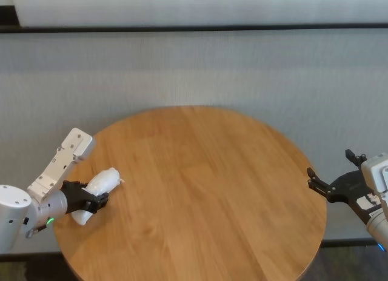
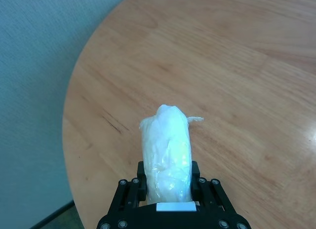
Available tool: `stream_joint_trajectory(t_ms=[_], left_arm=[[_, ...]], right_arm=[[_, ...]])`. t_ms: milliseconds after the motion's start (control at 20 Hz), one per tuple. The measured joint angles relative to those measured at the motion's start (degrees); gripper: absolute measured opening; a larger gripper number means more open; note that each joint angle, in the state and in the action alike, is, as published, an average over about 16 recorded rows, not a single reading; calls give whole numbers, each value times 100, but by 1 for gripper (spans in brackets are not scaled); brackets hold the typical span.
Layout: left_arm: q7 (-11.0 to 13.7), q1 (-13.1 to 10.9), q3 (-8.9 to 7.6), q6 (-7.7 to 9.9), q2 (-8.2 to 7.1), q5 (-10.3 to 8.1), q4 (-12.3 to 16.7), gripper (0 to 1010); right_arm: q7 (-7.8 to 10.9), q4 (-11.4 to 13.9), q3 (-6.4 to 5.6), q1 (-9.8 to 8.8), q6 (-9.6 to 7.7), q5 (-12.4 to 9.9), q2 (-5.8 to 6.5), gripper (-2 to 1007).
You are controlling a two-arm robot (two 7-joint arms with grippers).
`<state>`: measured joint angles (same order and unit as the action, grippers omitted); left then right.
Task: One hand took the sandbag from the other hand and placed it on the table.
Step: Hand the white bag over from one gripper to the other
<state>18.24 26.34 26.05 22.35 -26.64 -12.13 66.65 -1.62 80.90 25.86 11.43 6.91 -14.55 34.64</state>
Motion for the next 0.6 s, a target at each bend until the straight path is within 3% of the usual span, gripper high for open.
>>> stream_joint_trajectory(t_ms=[600], left_arm=[[-17, -33, -47, 6, 9, 82, 39, 515]], right_arm=[[0, 0, 0, 0, 0, 0, 0, 1001]])
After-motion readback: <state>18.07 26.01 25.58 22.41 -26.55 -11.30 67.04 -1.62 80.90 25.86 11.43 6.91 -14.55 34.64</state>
